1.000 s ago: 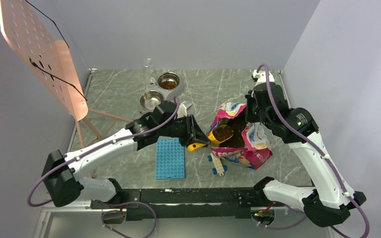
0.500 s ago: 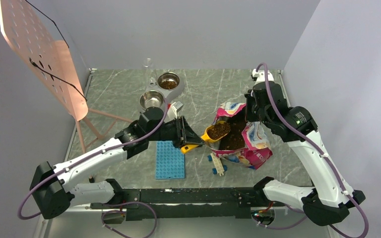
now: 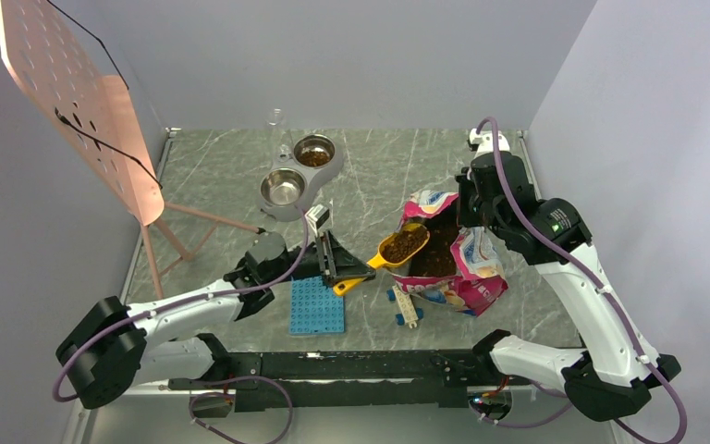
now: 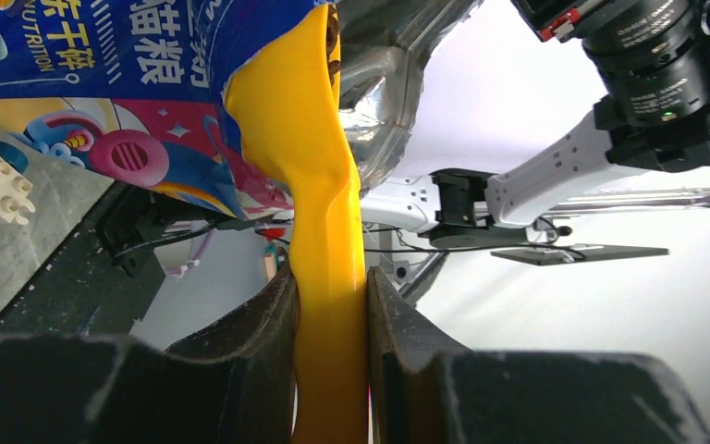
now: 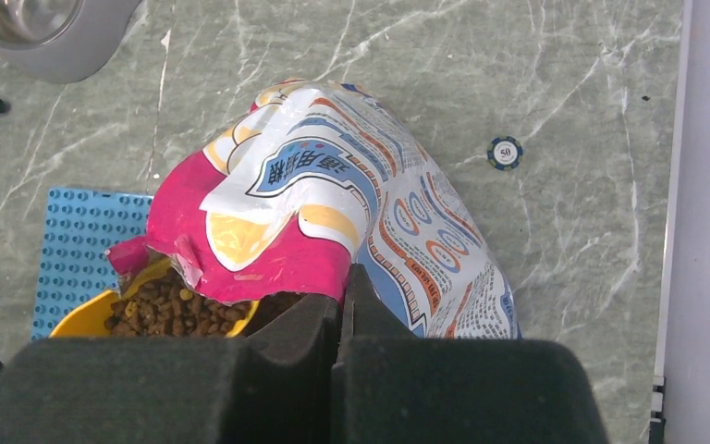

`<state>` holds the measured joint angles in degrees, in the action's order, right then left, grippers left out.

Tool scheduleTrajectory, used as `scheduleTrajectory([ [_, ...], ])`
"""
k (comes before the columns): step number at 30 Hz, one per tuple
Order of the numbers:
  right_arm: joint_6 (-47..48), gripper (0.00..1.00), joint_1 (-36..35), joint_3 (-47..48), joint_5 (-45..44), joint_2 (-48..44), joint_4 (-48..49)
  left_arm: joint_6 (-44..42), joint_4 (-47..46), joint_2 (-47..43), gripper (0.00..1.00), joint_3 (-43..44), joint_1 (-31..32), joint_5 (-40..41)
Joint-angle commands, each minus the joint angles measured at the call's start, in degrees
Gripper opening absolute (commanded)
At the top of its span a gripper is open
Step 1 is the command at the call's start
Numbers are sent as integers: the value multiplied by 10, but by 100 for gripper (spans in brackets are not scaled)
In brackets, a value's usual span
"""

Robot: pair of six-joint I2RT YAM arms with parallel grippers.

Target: Serve the pet food

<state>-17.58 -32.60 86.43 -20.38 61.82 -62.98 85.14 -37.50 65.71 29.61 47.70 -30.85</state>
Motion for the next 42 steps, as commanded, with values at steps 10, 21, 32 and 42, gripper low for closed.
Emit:
scheduleTrajectory([
  [10,6,0,0,68,-18,-12,128,29,-137,-36,0,-17,-31,-51],
  [21,2,0,0,60,-24,-18,126,23,-172,-88,0,-18,-36,-84],
  [32,-2,0,0,61,-23,-26,116,23,-189,1,0,106,-105,-72],
  [42,8,0,1,61,-30,-30,112,27,-227,107,0,143,-185,-89],
])
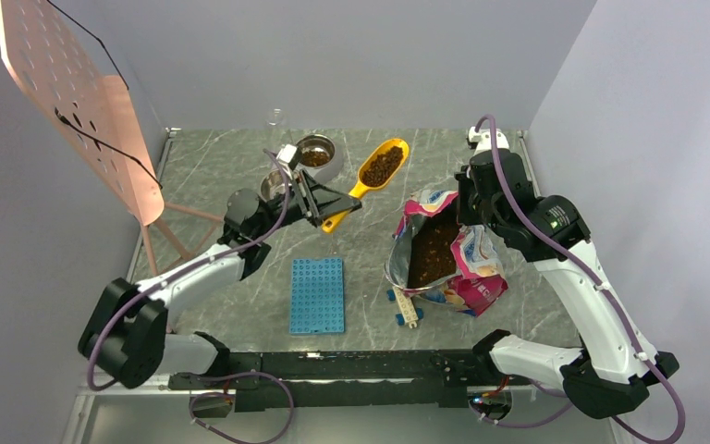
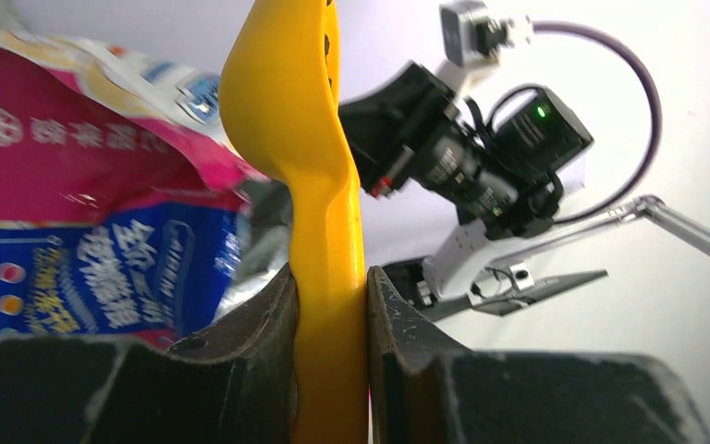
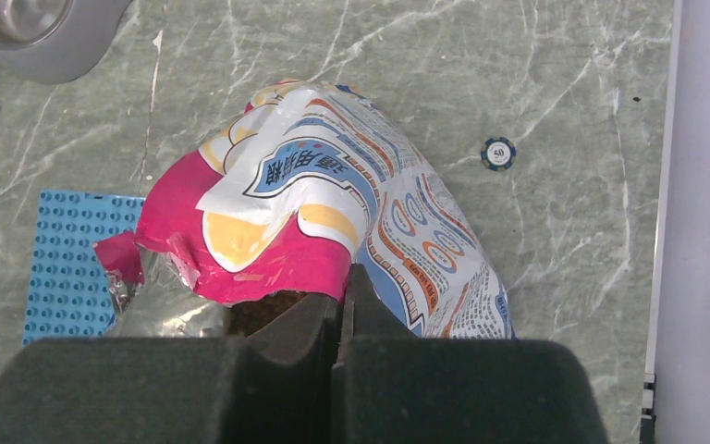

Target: Serve the pet food

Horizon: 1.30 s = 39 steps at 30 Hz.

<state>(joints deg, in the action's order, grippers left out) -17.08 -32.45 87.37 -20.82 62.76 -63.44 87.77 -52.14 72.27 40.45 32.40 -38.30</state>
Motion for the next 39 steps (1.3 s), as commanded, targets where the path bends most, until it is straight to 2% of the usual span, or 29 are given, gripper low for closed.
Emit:
scheduleTrajectory([
  [1,4,0,-1,52,-25,-39,117,4,-94,54,0,35,-45,-19],
  [5,7,0,-2,58,-25,-38,115,-7,-119,85,0,7,-93,-19],
  [8,9,0,-1,57,-24,-40,114,46,-211,121,0,-22,-133,-21],
  [10,12,0,-2,51,-27,-43,116,54,-237,134,0,-30,-160,-35],
  [16,17,0,-2,41,-33,-48,119,18,-166,105,0,-78,-248,-46],
  [20,17,0,-1,35,-29,-49,125,-18,-64,47,0,-125,-284,-3],
  [23,15,0,-1,30,-25,-48,128,-39,-4,0,0,-154,-296,36],
  [28,16,0,-1,27,-23,-50,129,-27,37,-36,0,-192,-321,83],
  [39,14,0,0,22,-25,-58,127,13,181,-23,0,-152,-322,129],
])
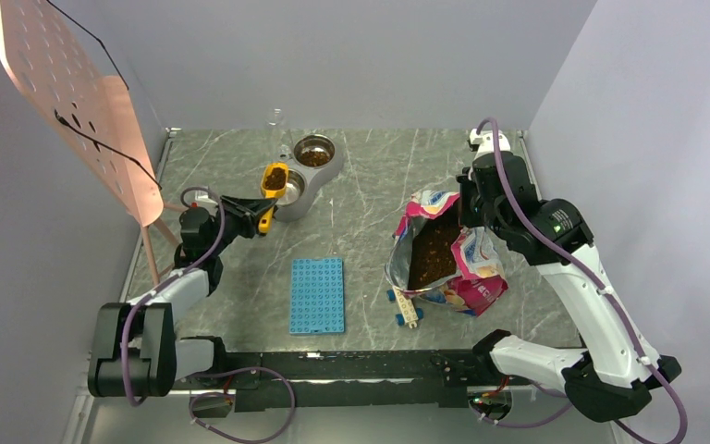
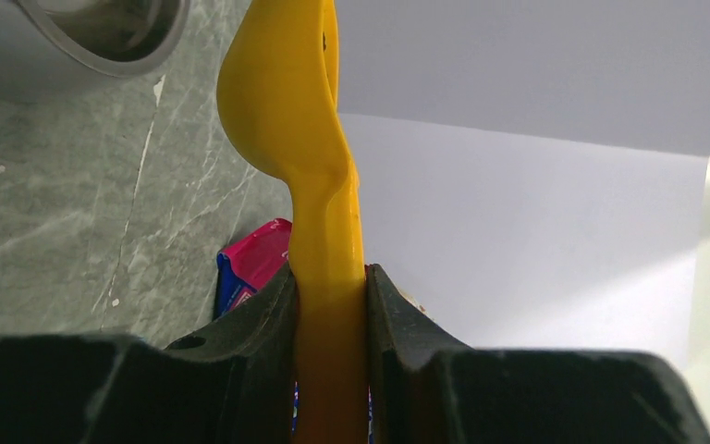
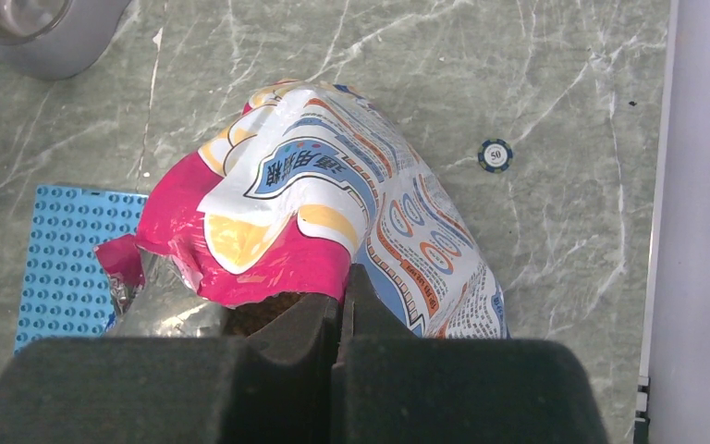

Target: Serve the pet food

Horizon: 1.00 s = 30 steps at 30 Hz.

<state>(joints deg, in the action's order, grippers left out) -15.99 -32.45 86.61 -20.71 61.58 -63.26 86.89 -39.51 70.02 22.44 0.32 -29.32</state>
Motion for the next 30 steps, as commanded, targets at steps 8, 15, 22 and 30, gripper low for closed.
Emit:
scheduleTrajectory([
  [8,3,0,0,28,-31,-52,124,41,193,18,0,75,-1,57],
  [15,3,0,0,30,-38,-58,121,25,346,15,0,147,0,81],
  [22,4,0,0,33,-39,-58,121,34,470,46,0,218,1,84],
  [30,7,0,-1,35,-43,-59,118,26,570,91,0,312,6,88],
])
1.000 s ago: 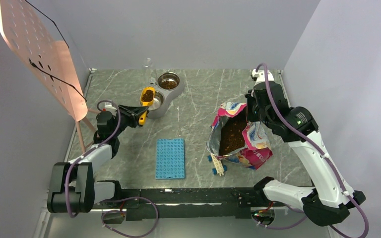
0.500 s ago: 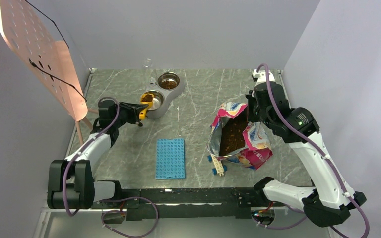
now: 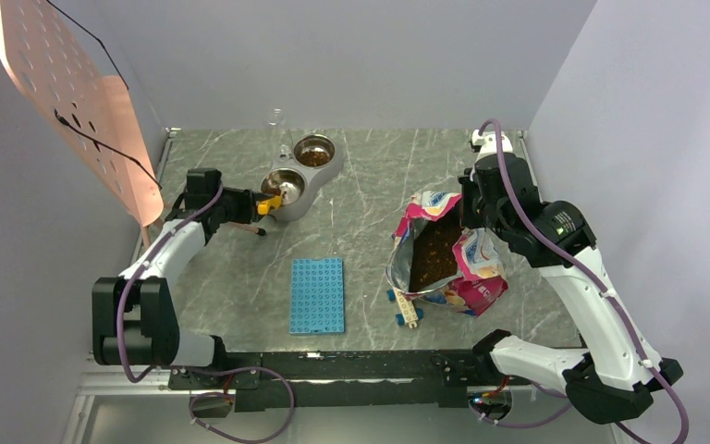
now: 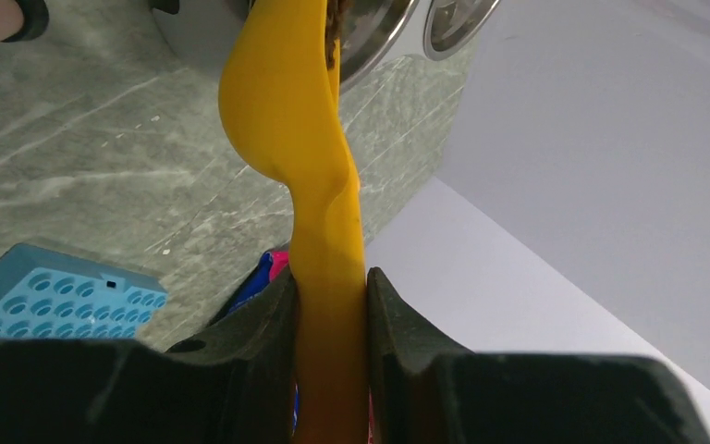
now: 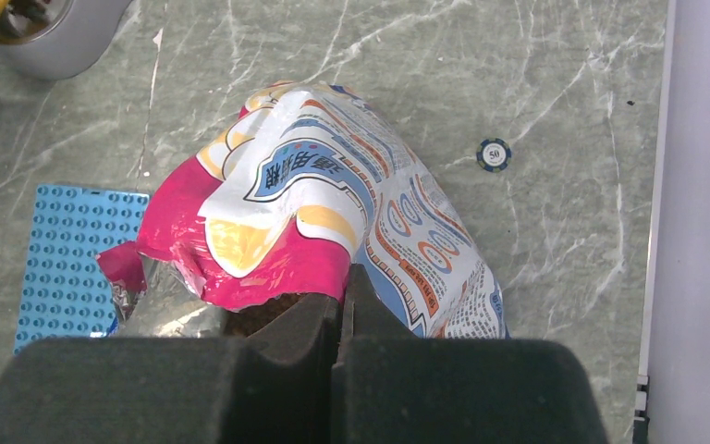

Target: Serve the pet food

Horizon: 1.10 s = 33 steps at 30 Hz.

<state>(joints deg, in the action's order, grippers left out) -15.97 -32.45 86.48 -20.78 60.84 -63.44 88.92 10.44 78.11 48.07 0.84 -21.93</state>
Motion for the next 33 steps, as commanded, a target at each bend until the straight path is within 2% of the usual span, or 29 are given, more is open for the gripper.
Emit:
scheduleTrajectory([
  [1,7,0,-1,37,-42,-52,119,6,83,15,0,69,3,14],
  [12,8,0,-1,37,-43,-52,122,16,292,99,0,233,32,7],
  [18,8,0,-1,37,-47,-55,119,36,316,107,0,272,47,12],
  [22,9,0,-1,38,-47,-54,120,46,304,100,0,271,53,7],
  [26,8,0,0,35,-45,-54,121,34,247,85,0,250,57,-8],
  [33,6,0,-1,29,-43,-57,121,-87,87,35,0,174,97,-1],
])
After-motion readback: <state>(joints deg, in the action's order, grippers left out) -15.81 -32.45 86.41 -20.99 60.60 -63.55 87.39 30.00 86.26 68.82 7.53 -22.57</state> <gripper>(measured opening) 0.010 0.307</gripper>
